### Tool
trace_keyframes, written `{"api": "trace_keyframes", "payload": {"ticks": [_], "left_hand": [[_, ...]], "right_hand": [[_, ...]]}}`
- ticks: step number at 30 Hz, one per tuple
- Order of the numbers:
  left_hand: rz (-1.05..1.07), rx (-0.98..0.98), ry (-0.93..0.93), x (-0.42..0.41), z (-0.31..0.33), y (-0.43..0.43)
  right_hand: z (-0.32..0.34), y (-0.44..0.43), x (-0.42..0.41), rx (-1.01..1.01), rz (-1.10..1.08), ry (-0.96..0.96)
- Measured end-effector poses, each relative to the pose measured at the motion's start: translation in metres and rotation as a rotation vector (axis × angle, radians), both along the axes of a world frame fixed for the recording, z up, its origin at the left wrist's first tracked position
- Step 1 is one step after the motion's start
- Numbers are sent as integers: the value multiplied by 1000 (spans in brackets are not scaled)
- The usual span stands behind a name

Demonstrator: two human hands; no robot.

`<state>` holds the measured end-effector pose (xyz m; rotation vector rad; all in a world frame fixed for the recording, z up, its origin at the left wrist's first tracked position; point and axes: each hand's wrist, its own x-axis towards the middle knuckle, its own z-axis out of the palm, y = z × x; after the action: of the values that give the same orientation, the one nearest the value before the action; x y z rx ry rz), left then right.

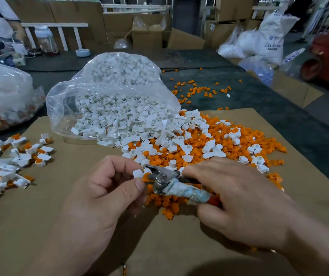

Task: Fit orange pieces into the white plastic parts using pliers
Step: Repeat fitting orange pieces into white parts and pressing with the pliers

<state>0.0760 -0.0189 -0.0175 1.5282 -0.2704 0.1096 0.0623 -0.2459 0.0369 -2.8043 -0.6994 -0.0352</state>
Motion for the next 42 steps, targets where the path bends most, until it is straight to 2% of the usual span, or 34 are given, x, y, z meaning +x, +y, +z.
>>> {"api": "trace_keyframes", "payload": {"ticks": [6, 42], "left_hand": [[-54, 13, 17, 0, -3, -2], [-26, -15, 21, 0, -7, -5]], "right_hand": [[-4, 1, 3, -125, -34, -34], [-7, 7, 0, -130, -58, -46]]}}
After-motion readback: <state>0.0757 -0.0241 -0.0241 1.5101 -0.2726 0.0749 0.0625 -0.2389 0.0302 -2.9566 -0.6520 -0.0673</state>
